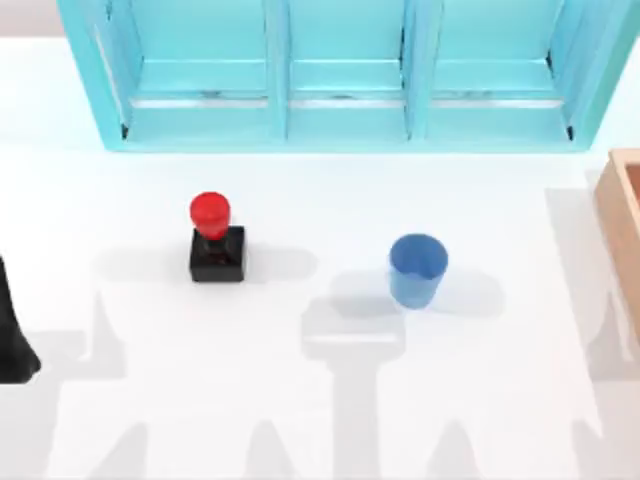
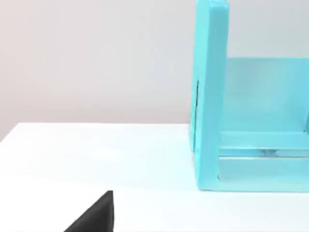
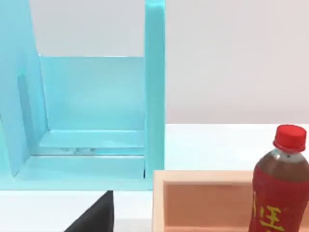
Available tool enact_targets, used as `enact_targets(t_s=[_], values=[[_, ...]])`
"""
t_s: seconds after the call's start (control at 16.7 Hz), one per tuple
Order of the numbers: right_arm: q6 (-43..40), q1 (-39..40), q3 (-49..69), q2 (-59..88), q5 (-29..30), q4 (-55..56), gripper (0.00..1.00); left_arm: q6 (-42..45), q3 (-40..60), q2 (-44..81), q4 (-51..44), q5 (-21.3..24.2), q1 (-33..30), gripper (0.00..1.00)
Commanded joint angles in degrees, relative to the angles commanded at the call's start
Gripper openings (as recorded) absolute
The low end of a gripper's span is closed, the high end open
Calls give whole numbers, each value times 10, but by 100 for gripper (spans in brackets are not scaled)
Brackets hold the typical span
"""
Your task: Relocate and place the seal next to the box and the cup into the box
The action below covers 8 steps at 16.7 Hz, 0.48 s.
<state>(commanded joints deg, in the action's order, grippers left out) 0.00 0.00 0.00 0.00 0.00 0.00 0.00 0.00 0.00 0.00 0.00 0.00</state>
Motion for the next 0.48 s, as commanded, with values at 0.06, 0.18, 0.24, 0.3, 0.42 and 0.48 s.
enact_targets(t_s=[0.06, 0.18, 0.24, 0.3, 0.42, 0.48], values=[[0, 0, 0, 0, 0, 0, 100, 0, 0, 0, 0, 0, 0, 100], [1, 2, 4, 4, 0, -2, 100, 0, 0, 0, 0, 0, 0, 100], [4, 7, 13, 12, -1, -8, 100, 0, 0, 0, 0, 0, 0, 100], [9, 16, 29, 28, -3, -17, 100, 0, 0, 0, 0, 0, 0, 100], [24, 40, 77, 71, -6, -45, 100, 0, 0, 0, 0, 0, 0, 100], [34, 56, 111, 101, -8, -63, 100, 0, 0, 0, 0, 0, 0, 100]])
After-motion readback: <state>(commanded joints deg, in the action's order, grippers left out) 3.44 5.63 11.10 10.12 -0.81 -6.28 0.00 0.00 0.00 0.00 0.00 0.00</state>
